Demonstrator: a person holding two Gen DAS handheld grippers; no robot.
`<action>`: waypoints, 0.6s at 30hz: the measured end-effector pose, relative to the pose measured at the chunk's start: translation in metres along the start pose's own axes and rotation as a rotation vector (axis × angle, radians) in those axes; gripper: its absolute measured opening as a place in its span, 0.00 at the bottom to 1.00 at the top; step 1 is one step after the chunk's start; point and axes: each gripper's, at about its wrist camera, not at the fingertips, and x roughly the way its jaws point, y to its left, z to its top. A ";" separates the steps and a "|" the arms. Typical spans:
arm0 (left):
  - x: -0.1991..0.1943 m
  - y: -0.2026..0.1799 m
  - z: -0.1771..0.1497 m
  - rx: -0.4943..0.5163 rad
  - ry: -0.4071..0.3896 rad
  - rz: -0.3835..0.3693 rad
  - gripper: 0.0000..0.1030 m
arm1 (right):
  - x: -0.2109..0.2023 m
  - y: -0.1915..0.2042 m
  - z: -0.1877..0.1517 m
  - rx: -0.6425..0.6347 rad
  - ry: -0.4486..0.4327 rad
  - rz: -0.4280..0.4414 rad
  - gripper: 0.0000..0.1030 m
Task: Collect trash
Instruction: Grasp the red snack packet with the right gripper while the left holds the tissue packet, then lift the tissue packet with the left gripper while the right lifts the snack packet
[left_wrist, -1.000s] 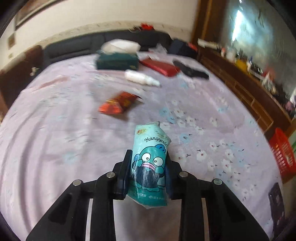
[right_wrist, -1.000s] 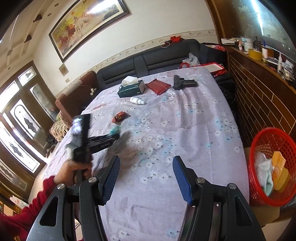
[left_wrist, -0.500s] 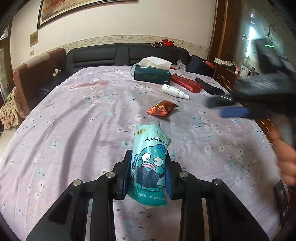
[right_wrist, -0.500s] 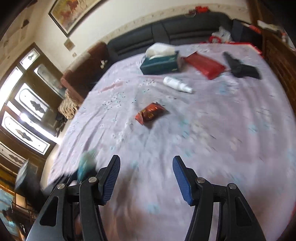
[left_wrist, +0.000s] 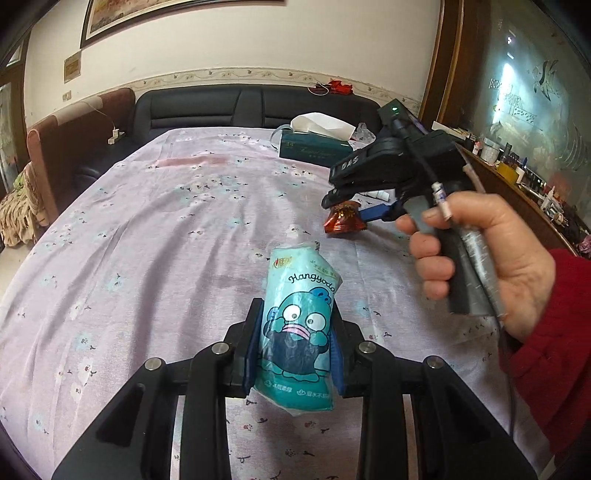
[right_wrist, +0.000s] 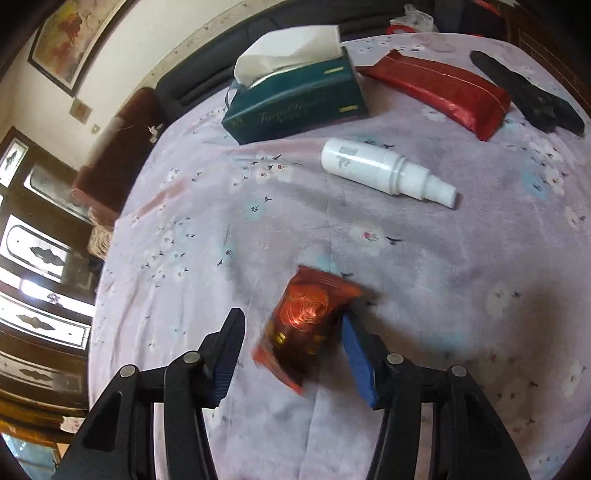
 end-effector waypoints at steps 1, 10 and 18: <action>0.000 0.001 0.000 -0.003 0.000 0.001 0.29 | 0.000 0.003 0.000 -0.014 -0.015 -0.017 0.48; -0.010 -0.005 -0.009 0.005 -0.010 -0.019 0.29 | -0.029 0.004 -0.039 -0.120 -0.025 -0.058 0.33; -0.032 -0.049 -0.023 0.075 -0.027 -0.090 0.29 | -0.149 -0.040 -0.134 -0.167 -0.075 -0.041 0.33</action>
